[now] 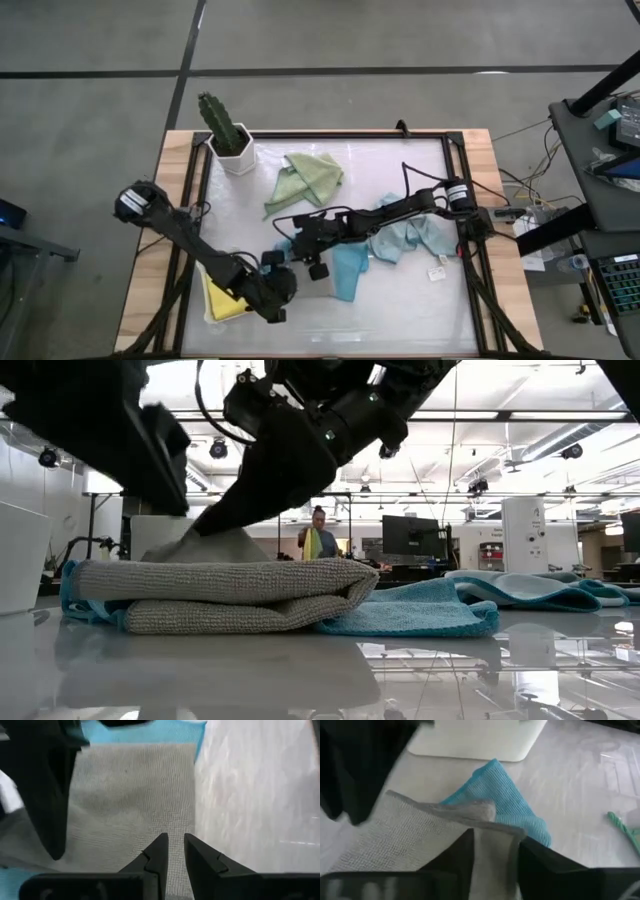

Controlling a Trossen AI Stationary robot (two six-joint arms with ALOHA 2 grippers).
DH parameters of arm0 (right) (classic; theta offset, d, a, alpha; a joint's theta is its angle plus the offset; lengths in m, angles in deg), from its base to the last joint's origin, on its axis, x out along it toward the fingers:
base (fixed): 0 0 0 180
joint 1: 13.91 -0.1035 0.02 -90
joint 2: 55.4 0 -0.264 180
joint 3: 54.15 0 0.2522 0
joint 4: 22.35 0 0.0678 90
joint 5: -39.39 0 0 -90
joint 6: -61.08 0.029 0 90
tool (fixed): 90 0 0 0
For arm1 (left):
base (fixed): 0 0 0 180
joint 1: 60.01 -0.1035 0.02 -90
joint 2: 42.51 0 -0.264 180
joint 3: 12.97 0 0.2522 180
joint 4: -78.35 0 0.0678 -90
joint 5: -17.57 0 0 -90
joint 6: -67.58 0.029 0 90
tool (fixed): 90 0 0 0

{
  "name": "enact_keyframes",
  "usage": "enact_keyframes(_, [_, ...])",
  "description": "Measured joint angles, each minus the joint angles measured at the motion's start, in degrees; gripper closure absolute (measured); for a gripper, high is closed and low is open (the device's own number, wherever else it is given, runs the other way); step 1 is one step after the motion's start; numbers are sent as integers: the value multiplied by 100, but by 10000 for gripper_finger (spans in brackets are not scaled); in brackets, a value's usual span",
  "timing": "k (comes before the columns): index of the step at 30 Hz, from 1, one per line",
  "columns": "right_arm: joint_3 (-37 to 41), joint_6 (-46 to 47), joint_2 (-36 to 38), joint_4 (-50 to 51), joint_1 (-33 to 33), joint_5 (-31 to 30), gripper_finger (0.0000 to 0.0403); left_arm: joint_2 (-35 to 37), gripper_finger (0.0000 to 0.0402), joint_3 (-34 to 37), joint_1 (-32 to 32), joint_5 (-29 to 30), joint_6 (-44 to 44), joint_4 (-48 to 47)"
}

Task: Fold microfiber towels
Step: Fold the gray microfiber towel

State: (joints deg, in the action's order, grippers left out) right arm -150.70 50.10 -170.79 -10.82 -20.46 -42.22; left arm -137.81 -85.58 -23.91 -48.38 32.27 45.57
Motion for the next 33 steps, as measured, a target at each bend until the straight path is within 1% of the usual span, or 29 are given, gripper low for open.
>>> enact_keyframes(5, [-102, -47, 133, 227, -4, 0, 226, -328, 354, 0, 18, -121, -313, 24])
enact_keyframes(9, [-100, -51, 424, 728, -4, -281, 207, -493, 354, -9, 39, -230, -338, 11])
enact_keyframes(13, [-47, 82, 790, 1624, -13, -560, 206, -517, 354, 16, 38, -234, -471, -2])
enact_keyframes(16, [28, 292, 1038, 2241, -73, -629, 215, -517, 354, 22, 39, -232, -489, 25])
enact_keyframes(20, [434, 687, 1332, 2400, -300, -694, 230, -431, 354, -3, 41, -234, -433, 22])
enact_keyframes(23, [775, 1361, 1520, 2395, -491, -691, 242, -275, 354, -34, 41, -156, -265, 40])
enact_keyframes(25, [920, 2158, 1590, 2403, -598, -691, 246, -202, 354, -31, 46, 46, -131, 22])
enact_keyframes(27, [1010, 3016, 1606, 2414, -669, -693, 245, -159, 354, -5, 33, 377, 4, 5])
enact_keyframes(30, [1161, 4002, 1606, 2356, -798, -712, 230, -170, 354, 27, 10, 839, 120, 4])
enact_keyframes(33, [1343, 4919, 1606, 1964, -917, -700, 204, -289, 354, 52, -11, 907, 117, 53])
